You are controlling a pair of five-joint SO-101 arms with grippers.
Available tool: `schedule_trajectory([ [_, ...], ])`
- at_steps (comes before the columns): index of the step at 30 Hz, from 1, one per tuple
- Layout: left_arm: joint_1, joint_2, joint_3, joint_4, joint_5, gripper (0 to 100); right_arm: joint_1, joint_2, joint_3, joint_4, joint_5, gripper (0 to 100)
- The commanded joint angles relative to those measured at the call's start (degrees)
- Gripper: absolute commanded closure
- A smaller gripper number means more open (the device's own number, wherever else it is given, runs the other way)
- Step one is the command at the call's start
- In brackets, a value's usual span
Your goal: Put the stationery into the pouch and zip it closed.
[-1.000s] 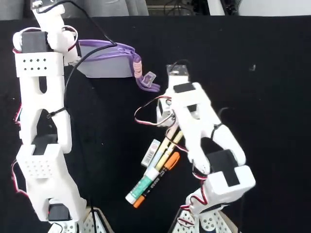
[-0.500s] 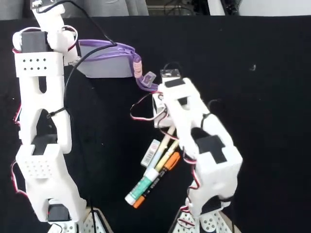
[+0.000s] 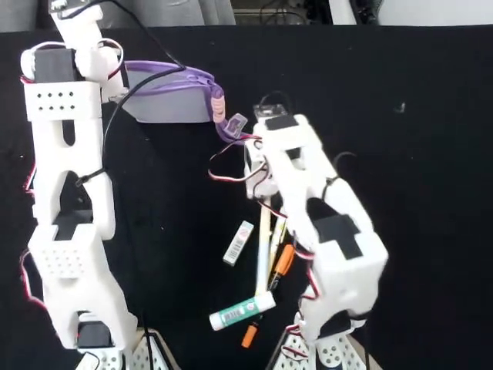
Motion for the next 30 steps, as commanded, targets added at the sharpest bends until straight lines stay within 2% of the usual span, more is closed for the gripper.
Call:
schedule_trajectory([
  [1,0.7,5.6,-7.7,5.7,-0.3,97,2.4,-10.9,0.7,0.1,1.2,98.8],
  [13,8.9,4.9,-6.3,5.9,0.1,97,5.4,-35.3,1.9,-1.1,2.8,98.8],
  [30,16.5,-14.6,7.2,5.9,2.5,97,5.1,-61.2,2.3,-15.6,2.3,98.8],
])
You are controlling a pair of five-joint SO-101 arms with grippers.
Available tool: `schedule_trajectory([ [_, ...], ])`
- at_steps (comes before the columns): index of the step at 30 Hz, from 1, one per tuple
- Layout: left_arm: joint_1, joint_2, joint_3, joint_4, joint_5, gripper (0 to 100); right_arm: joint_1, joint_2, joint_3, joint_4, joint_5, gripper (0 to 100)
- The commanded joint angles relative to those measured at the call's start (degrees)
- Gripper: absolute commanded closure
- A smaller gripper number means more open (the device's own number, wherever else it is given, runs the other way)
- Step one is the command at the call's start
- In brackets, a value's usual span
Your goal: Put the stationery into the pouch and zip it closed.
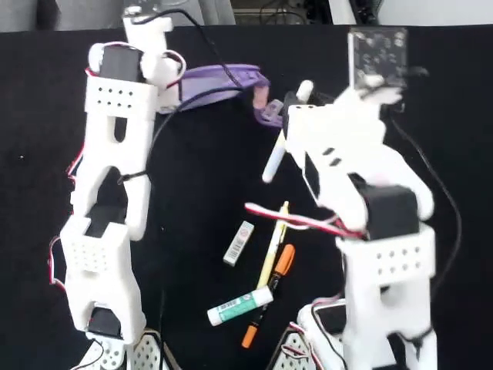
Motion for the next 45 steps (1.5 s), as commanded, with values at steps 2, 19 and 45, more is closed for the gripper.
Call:
schedule_trajectory([
  [2,2.2,-6.1,2.1,0.8,1.0,97,0.5,-5.6,-0.3,-4.4,0.0,98.8],
  [19,2.6,-14.9,8.4,0.8,3.5,97,-9.2,-11.5,0.6,-15.4,0.0,98.7],
  [45,1.5,-14.5,16.9,0.5,3.2,97,-12.1,-16.8,23.0,-49.8,0.4,98.8],
])
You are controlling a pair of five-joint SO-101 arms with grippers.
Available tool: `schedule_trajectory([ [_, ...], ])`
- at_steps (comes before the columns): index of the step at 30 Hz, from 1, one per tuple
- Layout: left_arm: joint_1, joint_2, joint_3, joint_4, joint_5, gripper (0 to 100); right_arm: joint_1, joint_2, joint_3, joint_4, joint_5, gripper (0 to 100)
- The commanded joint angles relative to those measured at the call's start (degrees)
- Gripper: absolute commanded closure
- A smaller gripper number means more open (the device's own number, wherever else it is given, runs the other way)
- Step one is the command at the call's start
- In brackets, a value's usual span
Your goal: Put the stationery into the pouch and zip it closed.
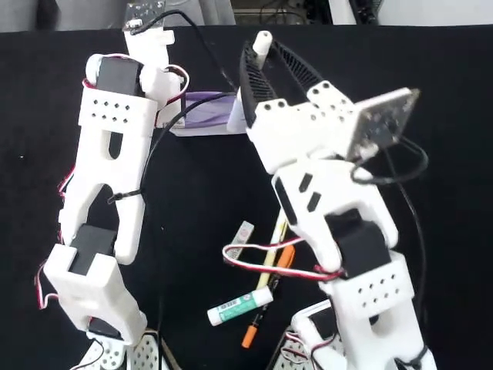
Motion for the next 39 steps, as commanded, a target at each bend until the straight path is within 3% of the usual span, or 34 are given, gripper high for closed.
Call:
schedule_trajectory([
  [1,-0.7,-0.5,1.0,0.5,0.2,97,-0.4,-5.2,2.6,-4.1,0.4,98.8],
  [8,-3.4,-0.5,0.9,0.4,0.2,97,3.0,-14.9,15.3,-14.2,2.6,98.7],
  [13,-3.5,-0.5,0.9,0.4,0.2,97,3.7,-15.6,15.5,-14.0,9.8,98.8],
  [18,-3.4,-0.5,0.9,0.4,-0.7,97,3.5,-15.6,13.9,-13.5,10.1,98.8],
  [25,-3.2,-0.5,1.0,0.4,-0.9,97,3.5,-14.5,11.9,-20.7,1.1,98.8],
  [31,-3.0,-0.5,2.5,0.4,-0.9,97,3.5,-9.6,11.9,-31.5,-1.6,98.8],
  [39,-3.0,-0.5,2.5,0.1,-0.9,97,3.4,-1.4,11.9,-37.3,-5.7,98.8],
])
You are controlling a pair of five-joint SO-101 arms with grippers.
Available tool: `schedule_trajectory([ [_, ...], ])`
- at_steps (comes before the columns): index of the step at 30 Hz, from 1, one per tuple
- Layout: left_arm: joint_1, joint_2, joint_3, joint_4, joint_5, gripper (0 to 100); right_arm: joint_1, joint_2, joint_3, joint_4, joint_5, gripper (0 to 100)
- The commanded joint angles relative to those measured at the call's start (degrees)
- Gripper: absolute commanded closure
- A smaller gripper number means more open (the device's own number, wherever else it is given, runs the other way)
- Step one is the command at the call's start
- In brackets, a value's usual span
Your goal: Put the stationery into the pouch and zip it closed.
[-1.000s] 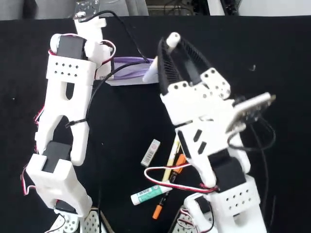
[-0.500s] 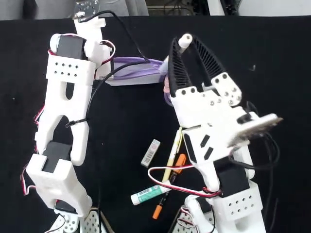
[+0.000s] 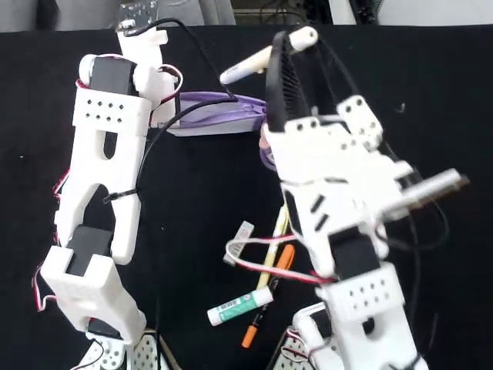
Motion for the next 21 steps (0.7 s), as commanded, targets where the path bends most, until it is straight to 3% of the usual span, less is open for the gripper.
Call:
schedule_trajectory([
  [1,-1.1,0.1,1.4,0.2,-0.4,97,0.6,3.9,-3.4,-3.5,-0.7,98.8],
  [21,-1.5,0.0,1.3,0.2,-0.4,97,-2.4,8.7,4.3,1.1,0.1,98.7],
])
